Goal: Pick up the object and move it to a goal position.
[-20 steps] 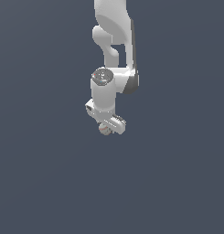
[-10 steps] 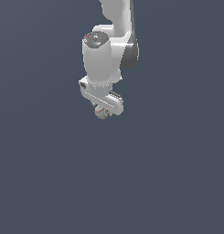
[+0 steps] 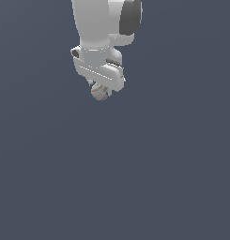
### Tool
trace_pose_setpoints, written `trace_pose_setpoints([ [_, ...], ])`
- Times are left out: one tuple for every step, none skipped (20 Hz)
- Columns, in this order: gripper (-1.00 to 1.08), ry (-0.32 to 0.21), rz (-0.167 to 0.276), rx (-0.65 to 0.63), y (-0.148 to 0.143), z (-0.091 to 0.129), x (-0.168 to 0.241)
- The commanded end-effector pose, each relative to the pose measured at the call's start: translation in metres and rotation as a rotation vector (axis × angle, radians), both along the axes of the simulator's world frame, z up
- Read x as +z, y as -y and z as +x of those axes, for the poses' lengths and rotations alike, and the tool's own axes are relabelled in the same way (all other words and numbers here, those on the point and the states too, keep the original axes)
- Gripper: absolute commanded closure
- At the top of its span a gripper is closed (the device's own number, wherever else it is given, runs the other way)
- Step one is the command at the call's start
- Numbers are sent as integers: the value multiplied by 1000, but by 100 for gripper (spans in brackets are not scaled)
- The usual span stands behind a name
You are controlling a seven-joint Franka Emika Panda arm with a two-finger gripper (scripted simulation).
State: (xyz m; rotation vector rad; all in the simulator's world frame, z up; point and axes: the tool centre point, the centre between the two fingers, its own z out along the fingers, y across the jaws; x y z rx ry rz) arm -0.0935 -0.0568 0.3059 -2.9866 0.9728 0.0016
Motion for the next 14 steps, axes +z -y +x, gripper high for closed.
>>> trace_pose_setpoints([
  [108, 1, -1, 0, 3, -7, 23],
  [108, 1, -1, 0, 4, -9, 31],
  [108, 1, -1, 0, 6, -12, 39],
  [108, 1, -1, 0, 7, -14, 46],
  [108, 1, -1, 0, 8, -15, 53],
  [108, 1, -1, 0, 8, -17, 59],
  [108, 1, -1, 0, 9, -18, 64],
  [108, 1, -1, 0, 10, -20, 69],
  [108, 1, -1, 0, 11, -21, 74],
  [108, 1, -1, 1, 11, -22, 78],
  [108, 1, -1, 1, 11, -23, 81],
  [108, 1, -1, 1, 12, -23, 84],
  [108, 1, -1, 1, 12, -24, 86],
  [108, 1, -1, 1, 12, -24, 88],
])
